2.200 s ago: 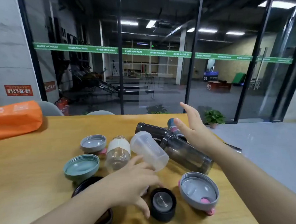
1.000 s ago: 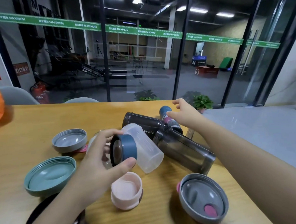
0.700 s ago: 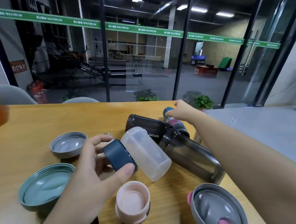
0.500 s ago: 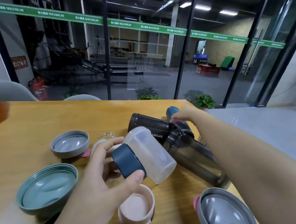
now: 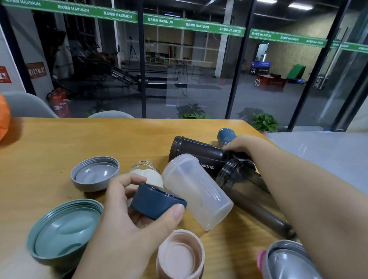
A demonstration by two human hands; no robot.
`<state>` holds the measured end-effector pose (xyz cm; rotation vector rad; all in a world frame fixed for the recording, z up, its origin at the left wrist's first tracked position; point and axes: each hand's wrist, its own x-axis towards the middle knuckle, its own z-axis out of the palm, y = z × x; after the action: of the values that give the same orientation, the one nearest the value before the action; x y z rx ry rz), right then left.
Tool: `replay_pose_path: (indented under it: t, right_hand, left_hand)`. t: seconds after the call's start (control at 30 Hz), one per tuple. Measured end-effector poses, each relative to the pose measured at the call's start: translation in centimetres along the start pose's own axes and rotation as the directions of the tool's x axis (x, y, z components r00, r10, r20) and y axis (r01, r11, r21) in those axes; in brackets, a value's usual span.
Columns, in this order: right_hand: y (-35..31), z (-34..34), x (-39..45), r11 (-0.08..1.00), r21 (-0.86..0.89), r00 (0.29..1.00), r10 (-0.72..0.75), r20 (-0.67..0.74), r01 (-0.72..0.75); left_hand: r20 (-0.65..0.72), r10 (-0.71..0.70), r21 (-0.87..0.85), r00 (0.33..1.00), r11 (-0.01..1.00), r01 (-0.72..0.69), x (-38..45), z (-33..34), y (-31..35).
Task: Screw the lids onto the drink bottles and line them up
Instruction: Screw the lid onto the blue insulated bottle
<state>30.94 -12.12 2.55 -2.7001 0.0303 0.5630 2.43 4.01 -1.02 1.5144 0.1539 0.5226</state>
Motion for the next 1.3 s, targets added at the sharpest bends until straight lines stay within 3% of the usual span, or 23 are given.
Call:
replay_pose_path:
  t: [0.13,0.37,0.57,0.7,0.93,1.3]
  right_hand:
    - [0.1,0.1,0.7,0.999,0.047,0.999,0.012,-0.040,-0.010]
    - [-0.2,-0.3,0.0,0.992,0.103,0.966,-0.037,-0.255,0.066]
    - [-1.0,-2.0,-1.4,0.983,0.043,0.865,-0.134,-0.484,0.176]
    - [-1.4,-2.7,-3.1,0.949,-0.042,0.771,-0.279,-0.572,0.313]
    - [-0.9,-2.0,-7.1,0.850,-0.168,0.597,-0.477,-0.645,0.499]
    - [2.4,0.4,-12.8,0.673,-0.160,0.465,-0.644,-0.607,0.722]
  left_hand:
    - [-0.028,-0.008,0.034,1.000,0.999,0.009,0.0,-0.1,0.4]
    - [-0.003,0.048,-0.064,0.999,0.997,-0.048,-0.1,-0.1,0.4]
    - [0.034,0.050,-0.098,0.998,0.994,-0.046,0.0,-0.7,0.6]
    - [0.018,0.033,-0.119,0.999,0.992,-0.031,0.2,-0.9,0.4]
    - [-0.053,-0.015,-0.211,0.999,0.978,0.003,0.5,-1.0,0.9]
    - [0.054,-0.028,-0.247,0.998,0.968,0.040,0.5,-2.2,1.5]
